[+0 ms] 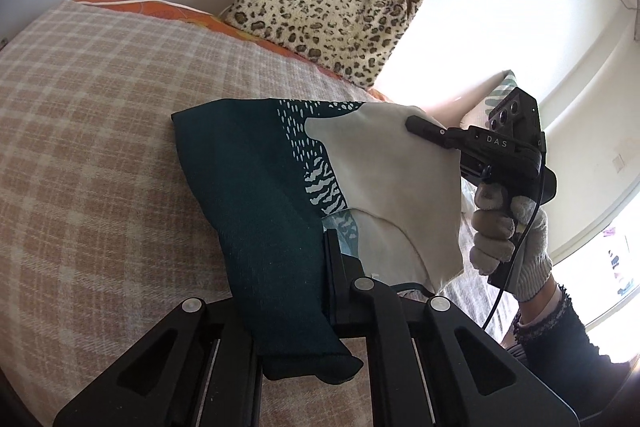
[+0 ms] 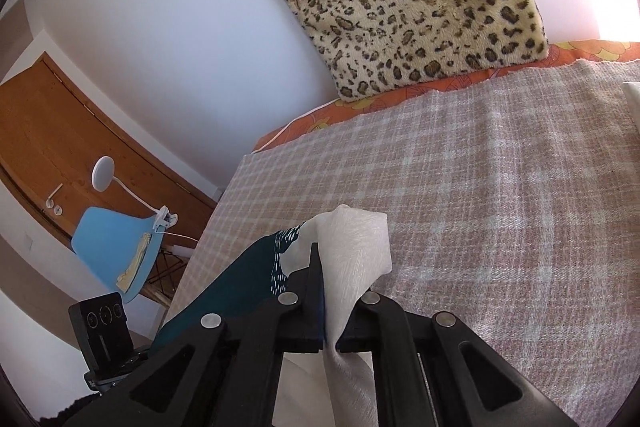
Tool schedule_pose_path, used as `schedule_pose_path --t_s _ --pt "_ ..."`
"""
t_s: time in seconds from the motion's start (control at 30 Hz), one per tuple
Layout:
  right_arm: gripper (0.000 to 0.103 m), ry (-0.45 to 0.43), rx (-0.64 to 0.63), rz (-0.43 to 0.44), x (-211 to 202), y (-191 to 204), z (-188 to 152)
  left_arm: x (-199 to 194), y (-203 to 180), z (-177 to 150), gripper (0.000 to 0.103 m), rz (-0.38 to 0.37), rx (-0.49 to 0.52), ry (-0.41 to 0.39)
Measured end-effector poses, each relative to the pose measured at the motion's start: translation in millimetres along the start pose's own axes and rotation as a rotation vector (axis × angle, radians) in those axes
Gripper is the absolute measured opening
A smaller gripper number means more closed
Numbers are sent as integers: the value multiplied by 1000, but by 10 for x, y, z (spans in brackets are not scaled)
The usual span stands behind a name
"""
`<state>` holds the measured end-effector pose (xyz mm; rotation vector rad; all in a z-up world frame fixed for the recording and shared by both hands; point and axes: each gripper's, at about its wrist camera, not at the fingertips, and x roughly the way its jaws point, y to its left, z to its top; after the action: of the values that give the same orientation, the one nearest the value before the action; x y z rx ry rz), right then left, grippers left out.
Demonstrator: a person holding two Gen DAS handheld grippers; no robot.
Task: Fold small clothes
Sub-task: 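Lift and fold the shirt over once more with both tools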
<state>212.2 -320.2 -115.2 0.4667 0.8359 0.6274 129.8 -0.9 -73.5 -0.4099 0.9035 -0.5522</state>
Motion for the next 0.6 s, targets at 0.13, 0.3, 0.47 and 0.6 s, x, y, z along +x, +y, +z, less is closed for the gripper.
schedule_pose_path --t_s 0.13,0.3,0.47,0.6 --pt "0 -15 -4 -13 -154 36 8 17 -187 7 6 -9 45 -6" --pt "0 -47 -18 -36 -438 59 61 62 -417 54 6 -33 79 -30" --pt "0 -74 -47 -64 -747 14 109 305 -685 91 6 -72 89 -22" --pt "0 -99 -31 -82 -989 -162 157 507 -1029 117 6 -99 147 -31"
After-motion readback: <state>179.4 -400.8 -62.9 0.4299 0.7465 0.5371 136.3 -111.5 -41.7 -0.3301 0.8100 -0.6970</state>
